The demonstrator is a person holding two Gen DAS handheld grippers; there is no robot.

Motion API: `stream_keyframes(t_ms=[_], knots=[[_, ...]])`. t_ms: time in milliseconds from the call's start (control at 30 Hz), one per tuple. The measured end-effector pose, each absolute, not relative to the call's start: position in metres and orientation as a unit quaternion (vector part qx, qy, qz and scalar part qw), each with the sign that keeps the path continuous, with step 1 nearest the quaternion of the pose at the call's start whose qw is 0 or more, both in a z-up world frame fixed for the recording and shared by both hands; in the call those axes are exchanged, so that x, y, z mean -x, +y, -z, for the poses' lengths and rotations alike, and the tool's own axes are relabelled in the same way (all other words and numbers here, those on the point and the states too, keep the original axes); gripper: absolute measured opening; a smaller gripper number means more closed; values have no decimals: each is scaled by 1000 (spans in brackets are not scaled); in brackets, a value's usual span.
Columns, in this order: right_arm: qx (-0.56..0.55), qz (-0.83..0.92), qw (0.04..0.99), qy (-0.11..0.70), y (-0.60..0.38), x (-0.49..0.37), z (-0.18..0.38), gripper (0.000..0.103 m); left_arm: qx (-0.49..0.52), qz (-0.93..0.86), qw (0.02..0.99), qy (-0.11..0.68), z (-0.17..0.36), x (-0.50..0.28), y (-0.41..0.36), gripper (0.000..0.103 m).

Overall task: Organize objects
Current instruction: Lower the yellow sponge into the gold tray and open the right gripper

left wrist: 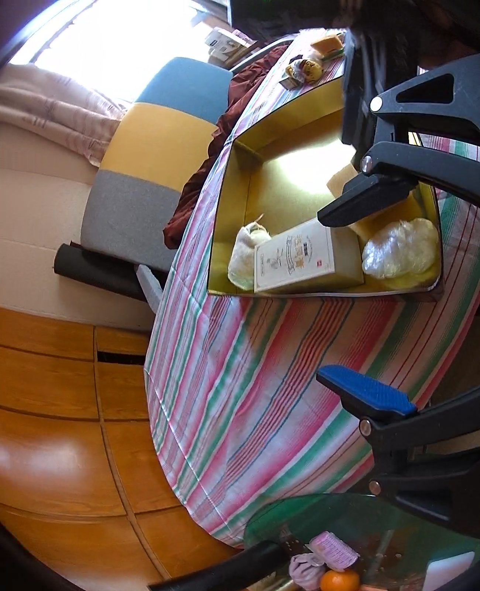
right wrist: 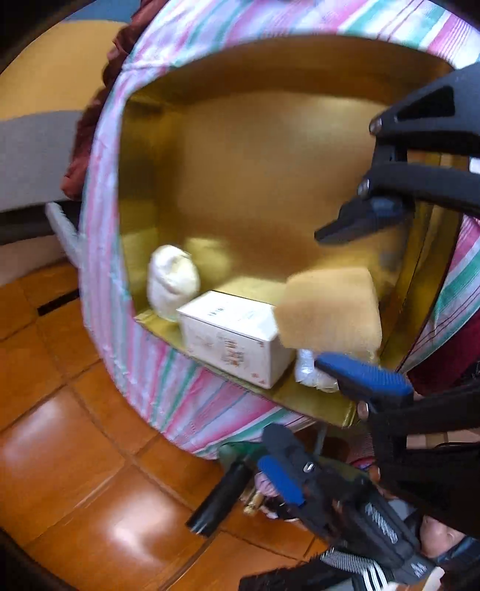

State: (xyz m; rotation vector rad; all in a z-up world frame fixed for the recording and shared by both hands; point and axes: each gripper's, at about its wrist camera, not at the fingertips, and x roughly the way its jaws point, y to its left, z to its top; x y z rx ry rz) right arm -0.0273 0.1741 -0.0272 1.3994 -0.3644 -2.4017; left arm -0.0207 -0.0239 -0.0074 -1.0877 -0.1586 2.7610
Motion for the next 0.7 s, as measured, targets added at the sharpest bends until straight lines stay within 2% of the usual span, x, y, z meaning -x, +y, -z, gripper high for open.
stream_keyframes(t_ms=[200, 700], knots=[[-446, 873, 97, -171, 240, 9, 2, 81, 361, -925, 118, -32, -1, 20, -1, 79], [-406, 864, -173, -243, 474, -69, -15, 82, 334, -904, 263, 41, -33, 8, 107, 85]])
